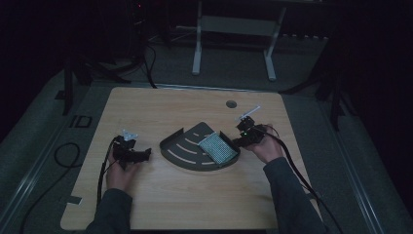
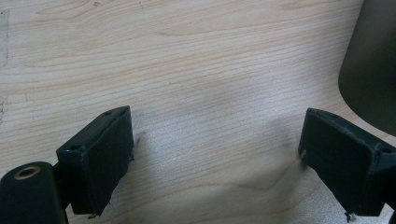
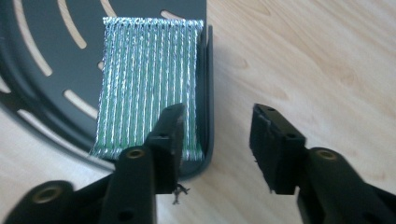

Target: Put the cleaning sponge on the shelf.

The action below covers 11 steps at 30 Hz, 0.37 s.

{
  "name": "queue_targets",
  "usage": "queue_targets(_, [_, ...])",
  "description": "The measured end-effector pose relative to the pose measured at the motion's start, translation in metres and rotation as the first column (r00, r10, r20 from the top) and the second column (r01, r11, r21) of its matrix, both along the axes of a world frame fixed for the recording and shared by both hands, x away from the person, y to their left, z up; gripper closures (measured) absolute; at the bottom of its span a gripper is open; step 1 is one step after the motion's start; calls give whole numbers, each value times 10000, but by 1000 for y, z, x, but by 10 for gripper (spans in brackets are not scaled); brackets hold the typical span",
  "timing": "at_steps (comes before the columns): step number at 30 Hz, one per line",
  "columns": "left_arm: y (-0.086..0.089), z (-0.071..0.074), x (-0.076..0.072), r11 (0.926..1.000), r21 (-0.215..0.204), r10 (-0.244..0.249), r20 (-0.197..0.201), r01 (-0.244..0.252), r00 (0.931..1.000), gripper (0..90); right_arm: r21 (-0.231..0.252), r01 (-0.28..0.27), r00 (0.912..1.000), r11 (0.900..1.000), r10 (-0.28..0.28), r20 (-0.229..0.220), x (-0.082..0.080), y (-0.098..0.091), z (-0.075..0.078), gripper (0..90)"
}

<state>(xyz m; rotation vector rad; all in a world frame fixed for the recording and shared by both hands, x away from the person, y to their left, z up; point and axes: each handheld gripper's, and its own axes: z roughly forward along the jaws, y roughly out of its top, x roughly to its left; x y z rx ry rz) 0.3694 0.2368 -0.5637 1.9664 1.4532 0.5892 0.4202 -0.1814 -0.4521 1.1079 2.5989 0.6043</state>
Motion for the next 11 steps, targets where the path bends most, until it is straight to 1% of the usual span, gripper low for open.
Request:
queue_targets(1, [0, 0, 0, 10000, 1, 0, -1, 0, 10000, 108, 217, 156, 9999, 9996, -156, 10, -5, -9, 1, 492])
queue_targets(2, [0, 0, 0, 10000, 1, 0, -1, 0, 10000, 108, 217, 156, 9999, 9996, -156, 10, -5, -9, 1, 492])
queue_targets(3, [0, 0, 0, 10000, 4, -4, -1, 4, 10000, 108, 298, 212, 9998, 9993, -213, 1, -6, -13, 2, 465])
queue_targets(4, [0, 0, 0, 10000, -11, 9, 10, -9, 10000, 108, 310, 476, 9989, 9984, -475, -21, -12, -21, 2, 395])
queue_targets(5, [0, 0, 0, 10000, -12, 11, 12, -11, 10000, 108, 310, 476, 9989, 9984, -475, -21, -12, -21, 2, 395])
queue_targets(6, [0, 0, 0, 10000, -22, 14, 8, -14, 10000, 108, 335, 629, 9980, 9975, -630, -2, -18, -27, 1, 357])
queue_targets(7, [0, 0, 0, 10000, -24, 16, 8, -16, 10000, 108, 356, 668, 9978, 9971, -668, 4, -21, -29, 0, 339])
queue_targets(8, [0, 0, 0, 10000, -24, 15, 8, -15, 10000, 108, 362, 753, 9972, 9965, -753, -14, -24, -32, -1, 326])
queue_targets(9, [0, 0, 0, 10000, -23, 16, 9, -16, 10000, 108, 362, 753, 9972, 9965, -753, -14, -24, -32, -1, 326])
queue_targets(10, [0, 0, 0, 10000, -10, 4, -2, -4, 10000, 108, 564, 983, 9951, 9936, -986, 34, -34, -40, -6, 287])
queue_targets(11, [0, 0, 0, 10000, -8, 2, -4, -2, 10000, 108, 564, 983, 9951, 9936, -986, 34, -34, -40, -6, 287])
